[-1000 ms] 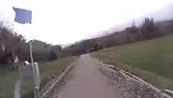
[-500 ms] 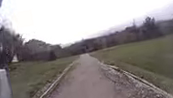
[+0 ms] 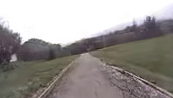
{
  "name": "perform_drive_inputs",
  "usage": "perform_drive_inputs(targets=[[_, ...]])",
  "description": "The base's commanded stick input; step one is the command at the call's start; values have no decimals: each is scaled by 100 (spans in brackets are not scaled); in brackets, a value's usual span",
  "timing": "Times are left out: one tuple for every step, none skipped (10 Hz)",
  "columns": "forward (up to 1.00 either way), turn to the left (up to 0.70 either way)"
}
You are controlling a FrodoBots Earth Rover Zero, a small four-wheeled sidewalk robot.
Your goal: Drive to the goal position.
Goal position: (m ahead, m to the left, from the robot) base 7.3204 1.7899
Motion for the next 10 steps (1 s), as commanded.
perform_drive_inputs(targets=[[70, 0], [70, 0], [70, 0], [70, 0], [70, 0], [70, 0], [70, 0], [70, 0], [70, 0], [70, 0]])
